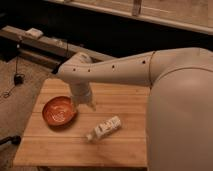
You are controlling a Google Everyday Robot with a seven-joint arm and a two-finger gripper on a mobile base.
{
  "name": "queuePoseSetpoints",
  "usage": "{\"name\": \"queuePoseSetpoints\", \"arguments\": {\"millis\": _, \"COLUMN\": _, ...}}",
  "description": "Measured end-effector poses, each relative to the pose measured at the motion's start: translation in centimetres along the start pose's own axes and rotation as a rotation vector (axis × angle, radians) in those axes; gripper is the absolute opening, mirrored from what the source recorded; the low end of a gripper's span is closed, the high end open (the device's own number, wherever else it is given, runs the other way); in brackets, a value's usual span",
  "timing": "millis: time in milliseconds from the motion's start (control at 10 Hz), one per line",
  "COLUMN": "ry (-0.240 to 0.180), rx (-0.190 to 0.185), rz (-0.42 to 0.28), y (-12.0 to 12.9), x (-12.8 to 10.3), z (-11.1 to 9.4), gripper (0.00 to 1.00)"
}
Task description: Place the bottle in the ceramic bowl
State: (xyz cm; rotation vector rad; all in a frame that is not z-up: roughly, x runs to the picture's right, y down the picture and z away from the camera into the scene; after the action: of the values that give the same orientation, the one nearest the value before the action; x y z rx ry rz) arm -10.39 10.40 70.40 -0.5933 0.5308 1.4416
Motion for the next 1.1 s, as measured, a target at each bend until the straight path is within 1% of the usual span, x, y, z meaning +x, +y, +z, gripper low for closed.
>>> {"name": "queuePoseSetpoints", "arguments": {"millis": 100, "ry": 0.008, "rx": 0.004, "rz": 0.006, "y": -0.2, "x": 0.0, "z": 0.1, "gripper": 0.65}}
{"name": "queuePoseSetpoints", "arguments": {"millis": 200, "ry": 0.031, "rx": 0.009, "rz": 0.032, "y": -0.4, "x": 0.1, "z": 0.5, "gripper": 0.65}}
{"name": "queuePoseSetpoints", "arguments": {"millis": 300, "ry": 0.071, "rx": 0.018, "rz": 0.088, "y": -1.6, "x": 1.1, "z": 2.1, "gripper": 0.65}}
{"name": "queuePoseSetpoints", "arguments": {"millis": 500, "ry": 0.130, "rx": 0.024, "rz": 0.171, "y": -4.0, "x": 3.1, "z": 4.8, "gripper": 0.65}}
{"name": "queuePoseSetpoints", "arguments": {"millis": 600, "ry": 0.162, "rx": 0.020, "rz": 0.220, "y": -5.0, "x": 4.3, "z": 5.8, "gripper": 0.65}}
{"name": "queuePoseSetpoints", "arguments": {"millis": 700, "ry": 0.180, "rx": 0.014, "rz": 0.254, "y": -5.5, "x": 5.2, "z": 6.5, "gripper": 0.65}}
{"name": "queuePoseSetpoints", "arguments": {"millis": 800, "ry": 0.191, "rx": 0.002, "rz": 0.290, "y": -6.1, "x": 6.1, "z": 7.0, "gripper": 0.65}}
{"name": "queuePoseSetpoints", "arguments": {"millis": 900, "ry": 0.193, "rx": -0.022, "rz": 0.351, "y": -7.2, "x": 7.4, "z": 7.7, "gripper": 0.65}}
{"name": "queuePoseSetpoints", "arguments": {"millis": 1000, "ry": 0.187, "rx": -0.050, "rz": 0.376, "y": -7.3, "x": 7.7, "z": 8.0, "gripper": 0.65}}
{"name": "queuePoseSetpoints", "arguments": {"millis": 1100, "ry": 0.171, "rx": -0.100, "rz": 0.408, "y": -7.2, "x": 7.8, "z": 8.5, "gripper": 0.65}}
